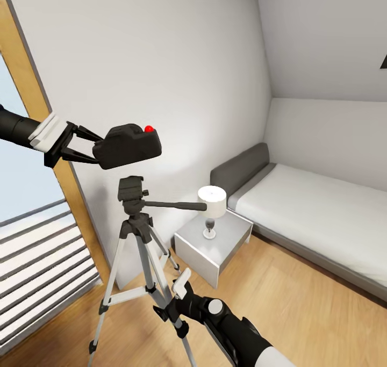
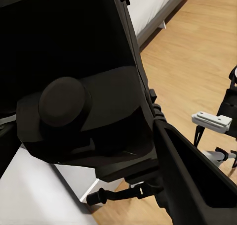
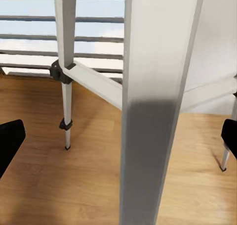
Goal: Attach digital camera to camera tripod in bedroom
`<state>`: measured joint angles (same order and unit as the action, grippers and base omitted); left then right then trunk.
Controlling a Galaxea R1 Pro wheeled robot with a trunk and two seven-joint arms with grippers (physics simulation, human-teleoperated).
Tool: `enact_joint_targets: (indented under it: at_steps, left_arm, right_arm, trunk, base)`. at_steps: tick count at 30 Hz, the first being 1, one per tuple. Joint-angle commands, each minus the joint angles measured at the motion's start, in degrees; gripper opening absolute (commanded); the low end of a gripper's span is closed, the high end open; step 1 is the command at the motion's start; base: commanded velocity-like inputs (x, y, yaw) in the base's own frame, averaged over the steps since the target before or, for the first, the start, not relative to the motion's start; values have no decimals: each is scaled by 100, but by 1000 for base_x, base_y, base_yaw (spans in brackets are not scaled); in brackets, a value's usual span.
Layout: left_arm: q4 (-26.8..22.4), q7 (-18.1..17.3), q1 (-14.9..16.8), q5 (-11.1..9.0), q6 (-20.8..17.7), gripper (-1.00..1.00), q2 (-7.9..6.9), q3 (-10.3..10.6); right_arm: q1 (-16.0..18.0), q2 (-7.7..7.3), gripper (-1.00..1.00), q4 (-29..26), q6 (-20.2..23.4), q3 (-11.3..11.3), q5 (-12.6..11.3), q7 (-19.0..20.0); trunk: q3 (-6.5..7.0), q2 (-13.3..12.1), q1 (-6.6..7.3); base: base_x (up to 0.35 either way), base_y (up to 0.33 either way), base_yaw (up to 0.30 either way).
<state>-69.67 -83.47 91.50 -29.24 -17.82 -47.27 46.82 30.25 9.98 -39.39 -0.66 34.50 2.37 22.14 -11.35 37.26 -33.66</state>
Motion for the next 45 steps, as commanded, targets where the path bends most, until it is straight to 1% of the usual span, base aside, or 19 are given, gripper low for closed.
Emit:
enact_joint_targets:
  at_steps: [1, 15, 19, 25, 29, 30, 33, 34, 37, 45]
  left_arm:
    - [-6, -3, 17, -38, -46, -100, -10, 29]
    - [-60, -3, 2, -39, -46, -100, -6, 29]
    - [-68, -3, -5, -39, -50, -100, -3, 29]
    - [-71, -3, -8, -38, -53, -100, -2, 29]
    - [-72, -3, -9, -39, -52, -100, -3, 29]
    - [-72, -3, -9, -39, -52, -100, -3, 29]
    - [-72, -3, -9, -42, -49, -100, -2, 29]
    - [-72, -3, -9, -42, -49, -100, -2, 29]
    - [-73, -3, -9, -44, -50, -100, -2, 29]
    - [-73, -3, -9, -41, -52, -100, -2, 29]
  right_arm:
    - [6, 1, 100, -1, -30, 0, 24, 11]
    - [8, 1, 100, -7, -161, -28, 13, -15]
    - [10, 1, 100, -5, -171, -32, 11, -236]
    - [8, 1, 100, -5, -177, -32, -8, -443]
    - [11, 1, 100, -3, -179, -32, -158, -538]
    - [11, 1, 100, -3, -179, -32, -158, -538]
    - [16, 1, 100, -3, -181, -27, -317, -575]
    - [16, 1, 100, -3, -181, -27, -317, -575]
    - [24, 1, 100, -4, -199, -25, -425, -594]
    - [41, 1, 100, 3, -298, -20, -511, -610]
  trunk:
    - [-10, 9, -2]
    - [-9, 9, -2]
    - [-9, 9, -2]
    - [-9, 9, -2]
    - [-9, 9, -2]
    - [-9, 9, -2]
    - [-9, 9, -2]
    - [-9, 9, -2]
    - [-9, 9, -2]
    - [-9, 9, -2]
  base:
    - [0, 0, 10]
    - [0, 0, 4]
    - [0, 0, 0]
    - [0, 0, 0]
    - [0, 0, 0]
    - [0, 0, 0]
    - [0, 0, 0]
    - [0, 0, 0]
    - [0, 0, 0]
    - [0, 0, 0]
